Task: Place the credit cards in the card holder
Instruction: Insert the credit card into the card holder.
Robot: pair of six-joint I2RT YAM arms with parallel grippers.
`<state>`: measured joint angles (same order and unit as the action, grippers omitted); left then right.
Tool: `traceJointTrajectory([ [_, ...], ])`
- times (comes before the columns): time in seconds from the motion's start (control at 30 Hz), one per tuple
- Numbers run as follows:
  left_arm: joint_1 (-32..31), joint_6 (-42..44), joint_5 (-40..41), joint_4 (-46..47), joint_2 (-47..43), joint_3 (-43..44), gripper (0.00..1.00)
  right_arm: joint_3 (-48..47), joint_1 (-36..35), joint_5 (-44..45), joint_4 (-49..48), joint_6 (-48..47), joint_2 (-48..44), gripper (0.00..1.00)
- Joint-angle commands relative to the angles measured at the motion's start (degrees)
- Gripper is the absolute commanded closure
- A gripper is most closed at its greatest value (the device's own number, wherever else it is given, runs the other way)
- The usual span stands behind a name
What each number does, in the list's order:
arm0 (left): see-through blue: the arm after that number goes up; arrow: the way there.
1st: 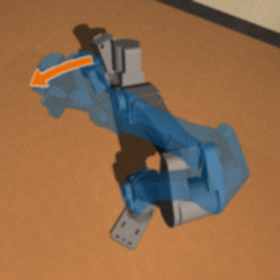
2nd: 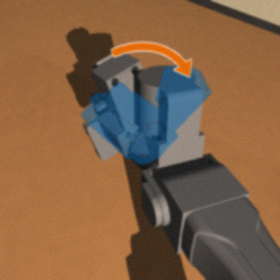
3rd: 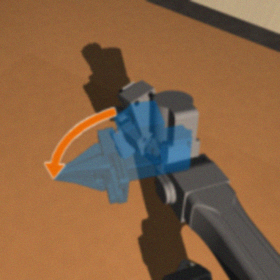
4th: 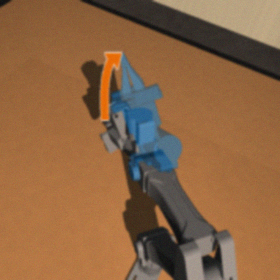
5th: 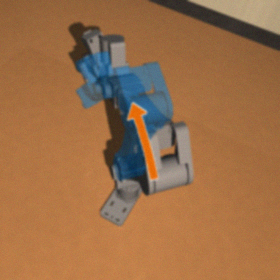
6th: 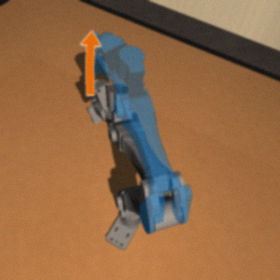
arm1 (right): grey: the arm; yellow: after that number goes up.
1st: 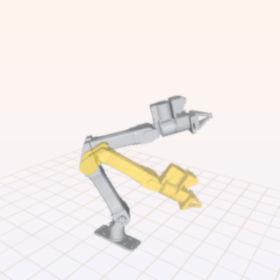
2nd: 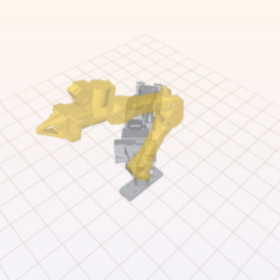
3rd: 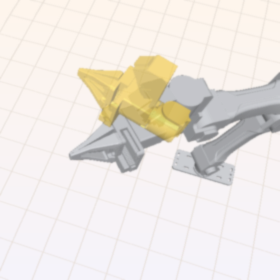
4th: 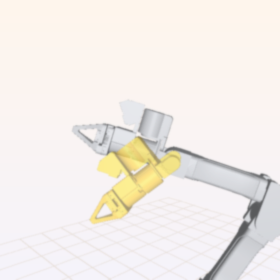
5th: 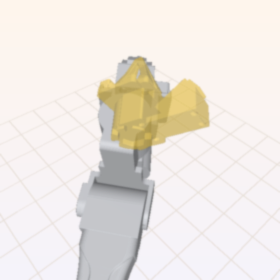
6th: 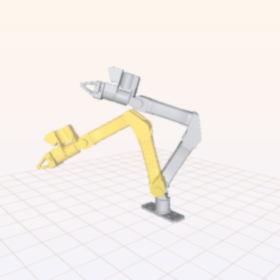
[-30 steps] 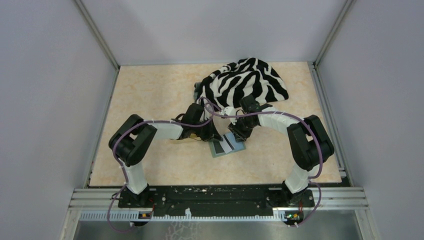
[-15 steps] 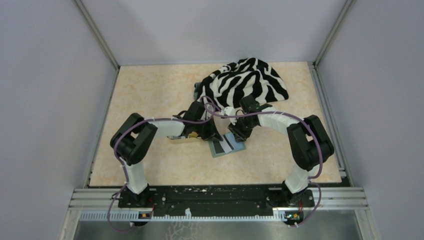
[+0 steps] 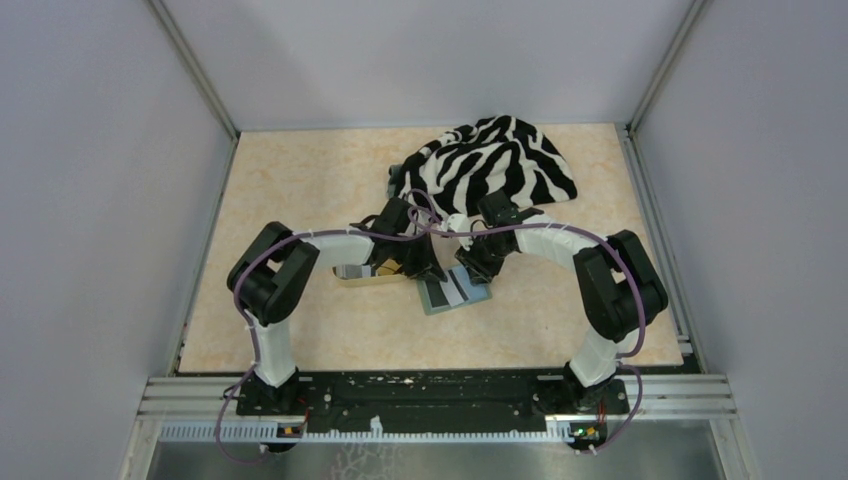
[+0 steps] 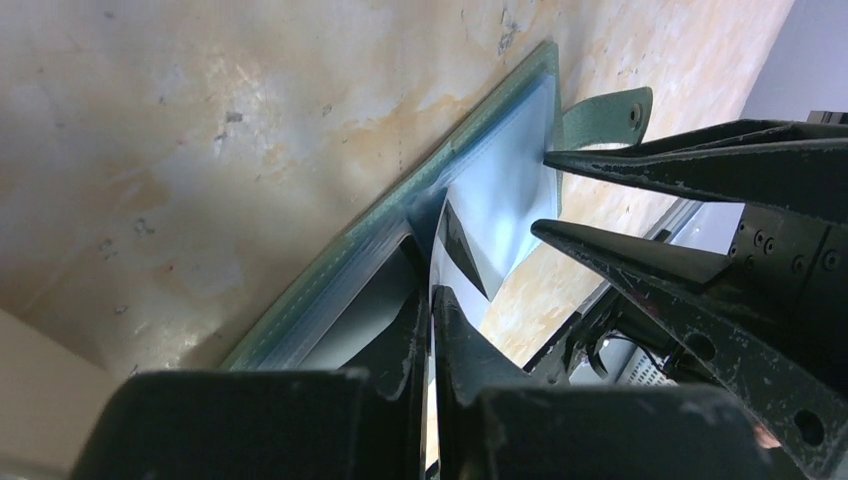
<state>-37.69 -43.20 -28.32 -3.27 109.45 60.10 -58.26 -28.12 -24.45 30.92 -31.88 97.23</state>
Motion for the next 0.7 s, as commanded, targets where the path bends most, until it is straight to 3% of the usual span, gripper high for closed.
traceJointTrajectory([
  [0.0,-0.2,3.4,2.5,-6.7,4.4,0.6,0.94,-2.3,-0.8,-0.4,0.0,0.5,-0.5,0.67],
  [0.4,-0.2,3.8,1.9,-6.5,6.1,3.4,0.91,-2.6,-0.8,-1.0,0.1,0.5,-1.7,0.67],
  [0.67,-0.2,4.2,1.6,-6.5,6.8,4.0,0.83,0.1,-0.9,-7.7,-3.0,-1.5,-9.8,0.64],
])
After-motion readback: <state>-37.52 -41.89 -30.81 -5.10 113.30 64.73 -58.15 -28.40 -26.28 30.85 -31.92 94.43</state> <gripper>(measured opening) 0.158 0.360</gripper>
